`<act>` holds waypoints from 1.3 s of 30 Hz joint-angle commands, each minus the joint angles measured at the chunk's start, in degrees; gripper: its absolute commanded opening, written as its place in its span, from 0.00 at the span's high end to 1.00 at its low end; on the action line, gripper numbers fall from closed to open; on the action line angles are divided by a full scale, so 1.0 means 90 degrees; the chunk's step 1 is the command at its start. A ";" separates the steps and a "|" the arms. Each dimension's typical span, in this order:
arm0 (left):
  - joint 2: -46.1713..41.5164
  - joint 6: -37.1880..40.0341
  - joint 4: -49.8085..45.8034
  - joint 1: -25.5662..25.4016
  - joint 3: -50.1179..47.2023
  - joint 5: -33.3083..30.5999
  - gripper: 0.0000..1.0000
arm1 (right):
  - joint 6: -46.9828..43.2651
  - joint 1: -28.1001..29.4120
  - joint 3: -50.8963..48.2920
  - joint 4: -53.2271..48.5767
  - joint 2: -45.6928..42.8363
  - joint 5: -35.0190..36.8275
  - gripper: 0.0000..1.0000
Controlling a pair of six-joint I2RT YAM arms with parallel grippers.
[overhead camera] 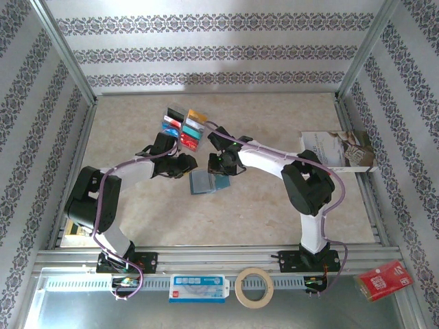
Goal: Take the credit cards out of the card holder
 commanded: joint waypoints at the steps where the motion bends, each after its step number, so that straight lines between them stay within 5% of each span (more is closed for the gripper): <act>1: -0.0150 0.0270 -0.0450 0.0014 0.0145 0.0102 0.65 | -0.0181 -0.0049 0.0017 -0.0065 0.0159 0.0068 0.72; 17: -0.0299 -0.0074 0.0190 0.0017 -0.0528 0.0503 0.60 | -0.0878 0.0137 0.0148 -0.0104 0.0516 -0.0138 0.54; 32: -0.0038 -0.0140 0.0380 0.0037 -0.0596 0.0504 0.77 | -0.1554 0.0178 0.0175 -0.0145 0.0129 -0.0016 0.46; 39: -0.0004 -0.0006 0.0324 0.0117 -0.0640 0.0469 0.80 | -0.1891 0.0269 0.0519 -0.0077 0.0155 -0.0771 0.48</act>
